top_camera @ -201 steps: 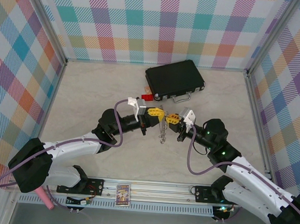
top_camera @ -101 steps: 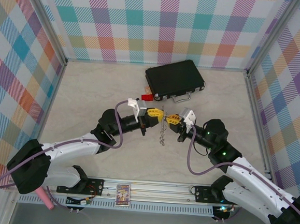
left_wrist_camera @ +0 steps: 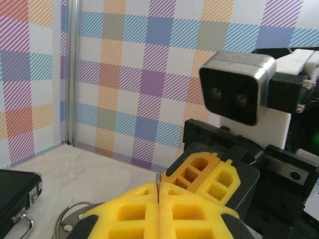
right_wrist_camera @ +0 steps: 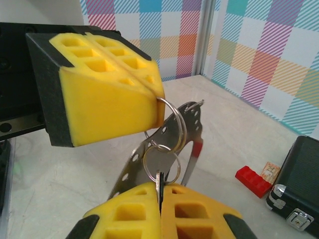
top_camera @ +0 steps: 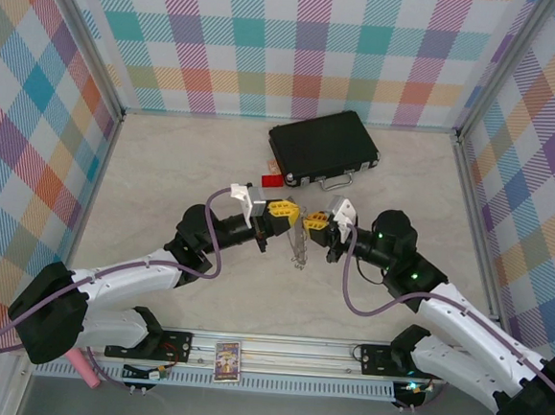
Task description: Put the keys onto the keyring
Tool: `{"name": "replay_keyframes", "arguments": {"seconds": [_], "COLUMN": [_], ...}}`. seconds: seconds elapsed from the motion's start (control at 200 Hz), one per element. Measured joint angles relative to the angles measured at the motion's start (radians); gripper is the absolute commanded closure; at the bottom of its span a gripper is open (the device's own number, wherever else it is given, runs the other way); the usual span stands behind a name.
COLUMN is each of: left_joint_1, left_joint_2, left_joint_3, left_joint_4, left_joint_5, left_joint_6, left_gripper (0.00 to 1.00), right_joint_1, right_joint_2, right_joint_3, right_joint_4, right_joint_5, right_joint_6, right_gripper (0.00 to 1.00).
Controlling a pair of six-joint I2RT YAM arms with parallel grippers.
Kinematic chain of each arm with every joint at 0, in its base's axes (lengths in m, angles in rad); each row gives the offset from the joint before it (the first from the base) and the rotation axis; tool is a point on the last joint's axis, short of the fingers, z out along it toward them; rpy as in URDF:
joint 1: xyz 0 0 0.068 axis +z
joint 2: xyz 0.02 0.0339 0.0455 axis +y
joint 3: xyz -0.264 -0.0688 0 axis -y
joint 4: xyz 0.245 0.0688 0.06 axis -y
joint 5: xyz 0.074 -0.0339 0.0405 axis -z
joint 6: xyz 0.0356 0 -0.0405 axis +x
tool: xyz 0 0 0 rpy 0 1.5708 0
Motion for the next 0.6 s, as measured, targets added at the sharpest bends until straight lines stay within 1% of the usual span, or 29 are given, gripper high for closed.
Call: {"name": "replay_keyframes", "arguments": {"seconds": [0.35, 0.38, 0.425, 0.52, 0.57, 0.6], "left_joint_1": [0.0, 0.0, 0.0, 0.0, 0.0, 0.0], "left_joint_2": [0.0, 0.0, 0.0, 0.0, 0.0, 0.0], "left_joint_3": [-0.019, -0.02, -0.021, -0.021, -0.021, -0.021], "left_joint_4": [0.012, 0.013, 0.015, 0.019, 0.022, 0.022], "left_joint_5": [0.002, 0.002, 0.002, 0.002, 0.002, 0.002], "left_joint_6": [0.0, -0.001, -0.003, -0.003, -0.003, -0.003], "left_gripper": [1.0, 1.0, 1.0, 1.0, 1.0, 1.0], "right_joint_1": [0.0, 0.0, 0.0, 0.0, 0.0, 0.0], "right_joint_2": [0.029, 0.029, 0.029, 0.028, 0.026, 0.024], "right_joint_3": [0.016, 0.016, 0.017, 0.017, 0.017, 0.017], "right_joint_4": [-0.035, -0.036, -0.036, -0.038, -0.039, -0.04], "right_joint_5": [-0.04, -0.04, -0.04, -0.038, -0.035, -0.031], "right_joint_6": [0.0, 0.0, 0.001, 0.0, 0.003, 0.005], "right_gripper": [0.97, 0.95, 0.87, 0.82, 0.74, 0.73]}}
